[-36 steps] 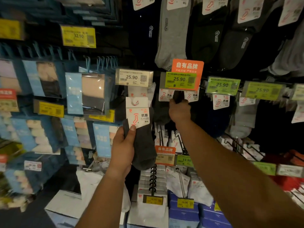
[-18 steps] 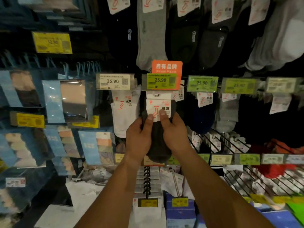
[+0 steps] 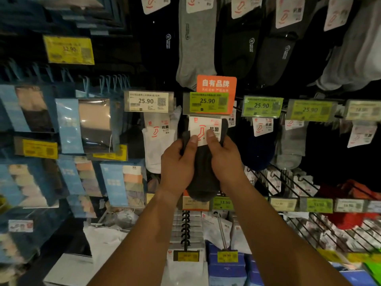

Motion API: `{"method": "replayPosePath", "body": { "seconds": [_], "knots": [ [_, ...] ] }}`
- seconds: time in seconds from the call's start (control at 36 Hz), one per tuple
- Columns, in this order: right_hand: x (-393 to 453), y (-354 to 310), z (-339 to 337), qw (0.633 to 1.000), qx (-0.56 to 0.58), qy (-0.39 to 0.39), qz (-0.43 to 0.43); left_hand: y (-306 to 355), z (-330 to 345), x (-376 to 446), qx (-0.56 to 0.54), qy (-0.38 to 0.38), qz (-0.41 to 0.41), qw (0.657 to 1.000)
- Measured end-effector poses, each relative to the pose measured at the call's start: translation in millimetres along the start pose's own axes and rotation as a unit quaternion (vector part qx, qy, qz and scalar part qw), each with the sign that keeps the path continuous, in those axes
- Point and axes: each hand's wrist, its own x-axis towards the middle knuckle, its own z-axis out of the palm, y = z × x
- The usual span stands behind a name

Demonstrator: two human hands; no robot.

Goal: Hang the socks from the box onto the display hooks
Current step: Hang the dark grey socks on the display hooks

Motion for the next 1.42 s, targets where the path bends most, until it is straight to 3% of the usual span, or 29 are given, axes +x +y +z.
{"method": "replayPosePath", "body": {
  "seconds": [0.42,0.64,0.83,1.06,1.28,1.42],
  "knots": [
    [0,-1,-12,0.998,0.019,-0.009,0.051,-5,8,-4,-0.016,-0.009,-0.05,0.999],
    [-13,9,-11,1.0,0.005,-0.019,-0.002,-11,8,-22,-0.087,0.018,0.004,0.996],
    [-1,-6,-8,0.999,-0.01,-0.03,0.014,-4,7,-8,-0.087,0.029,0.013,0.996],
    [28,-3,-7,0.995,0.042,-0.028,0.092,1,8,11,-0.054,0.022,-0.062,0.996],
    [81,15,11,0.984,-0.149,0.03,0.094,-26,24,66,0.136,-0.029,-0.163,0.977],
    [100,32,17,0.961,-0.246,0.031,0.121,-43,32,86,0.18,-0.037,-0.226,0.957]
  ]
}}
